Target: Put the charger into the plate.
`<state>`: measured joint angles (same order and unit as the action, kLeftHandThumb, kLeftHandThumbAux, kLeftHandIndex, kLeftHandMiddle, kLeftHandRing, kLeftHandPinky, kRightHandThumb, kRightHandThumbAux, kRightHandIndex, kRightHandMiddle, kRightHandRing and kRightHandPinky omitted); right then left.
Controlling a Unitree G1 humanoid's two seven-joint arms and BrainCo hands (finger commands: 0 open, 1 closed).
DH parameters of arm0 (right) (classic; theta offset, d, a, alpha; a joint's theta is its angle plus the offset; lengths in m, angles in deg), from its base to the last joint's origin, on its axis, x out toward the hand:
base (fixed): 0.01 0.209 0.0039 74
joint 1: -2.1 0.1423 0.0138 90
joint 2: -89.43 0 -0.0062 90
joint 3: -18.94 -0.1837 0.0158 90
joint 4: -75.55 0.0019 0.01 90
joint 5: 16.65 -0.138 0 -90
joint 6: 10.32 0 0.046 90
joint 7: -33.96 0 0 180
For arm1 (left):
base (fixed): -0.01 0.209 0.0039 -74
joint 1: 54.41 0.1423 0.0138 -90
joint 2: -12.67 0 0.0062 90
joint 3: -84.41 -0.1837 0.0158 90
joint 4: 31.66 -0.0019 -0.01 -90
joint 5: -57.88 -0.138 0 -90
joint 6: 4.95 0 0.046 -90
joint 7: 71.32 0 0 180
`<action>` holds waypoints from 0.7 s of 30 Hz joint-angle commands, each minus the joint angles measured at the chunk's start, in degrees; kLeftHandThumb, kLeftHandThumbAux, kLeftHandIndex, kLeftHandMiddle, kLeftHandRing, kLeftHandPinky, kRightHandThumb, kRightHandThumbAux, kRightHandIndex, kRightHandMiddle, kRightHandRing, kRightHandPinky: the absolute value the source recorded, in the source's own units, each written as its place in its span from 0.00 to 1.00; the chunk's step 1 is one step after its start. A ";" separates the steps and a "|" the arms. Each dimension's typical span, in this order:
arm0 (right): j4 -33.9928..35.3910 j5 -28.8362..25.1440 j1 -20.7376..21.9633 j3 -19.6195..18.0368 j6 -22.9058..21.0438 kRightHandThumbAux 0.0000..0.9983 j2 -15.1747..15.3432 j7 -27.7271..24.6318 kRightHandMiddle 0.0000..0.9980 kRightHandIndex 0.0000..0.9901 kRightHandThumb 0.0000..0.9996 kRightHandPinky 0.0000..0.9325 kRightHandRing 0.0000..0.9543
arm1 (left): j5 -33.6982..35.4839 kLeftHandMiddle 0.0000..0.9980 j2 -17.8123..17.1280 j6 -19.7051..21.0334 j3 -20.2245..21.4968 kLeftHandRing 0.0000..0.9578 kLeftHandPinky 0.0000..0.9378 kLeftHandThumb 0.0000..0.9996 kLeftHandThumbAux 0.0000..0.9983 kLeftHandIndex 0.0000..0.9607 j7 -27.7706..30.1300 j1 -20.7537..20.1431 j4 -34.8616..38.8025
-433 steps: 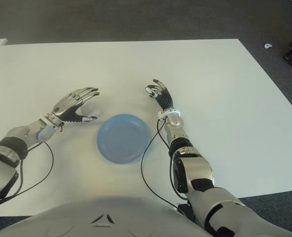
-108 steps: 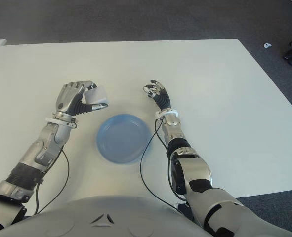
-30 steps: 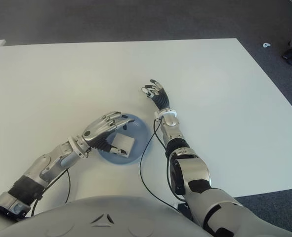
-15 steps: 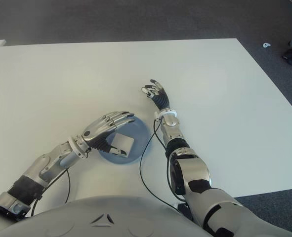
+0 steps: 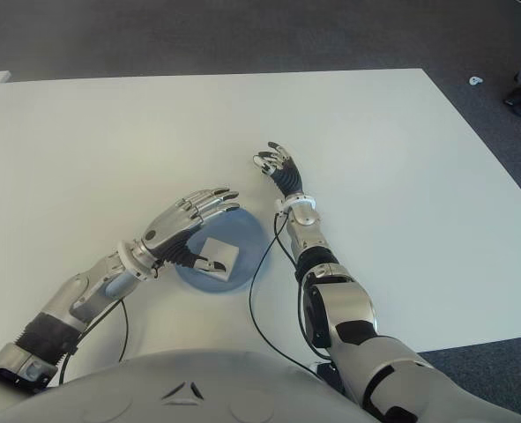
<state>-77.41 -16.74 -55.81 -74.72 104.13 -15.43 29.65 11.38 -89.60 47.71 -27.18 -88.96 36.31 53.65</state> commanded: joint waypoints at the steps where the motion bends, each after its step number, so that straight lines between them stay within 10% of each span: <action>1: -2.86 0.16 -3.94 0.10 -3.89 0.55 -0.58 -0.31 0.30 0.14 0.07 0.33 0.32 | 6.88 0.15 1.09 -2.68 2.72 0.12 0.13 0.36 0.43 0.14 -0.59 -3.20 -6.61; 6: -2.84 0.12 -3.94 0.05 -3.90 0.55 -0.56 -0.29 0.30 0.14 0.06 0.34 0.33 | 19.80 0.19 2.38 -3.72 4.21 0.17 0.18 0.37 0.44 0.15 6.52 -4.79 -10.07; 12: -2.70 0.13 -3.96 0.07 -4.09 0.55 -0.50 -0.39 0.30 0.14 0.06 0.33 0.33 | 52.50 0.15 7.80 5.85 12.71 0.15 0.15 0.29 0.49 0.11 24.77 -10.98 -17.86; 21: -2.76 0.19 -3.88 0.13 -3.93 0.57 -0.51 -0.29 0.30 0.14 0.04 0.32 0.32 | 70.44 0.02 14.63 12.67 25.73 0.01 0.01 0.11 0.59 0.00 34.93 -17.85 -32.85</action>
<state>-76.73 -16.74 -55.71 -74.71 105.08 -15.37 29.63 58.12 -82.20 49.91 -14.93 -67.81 24.91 37.85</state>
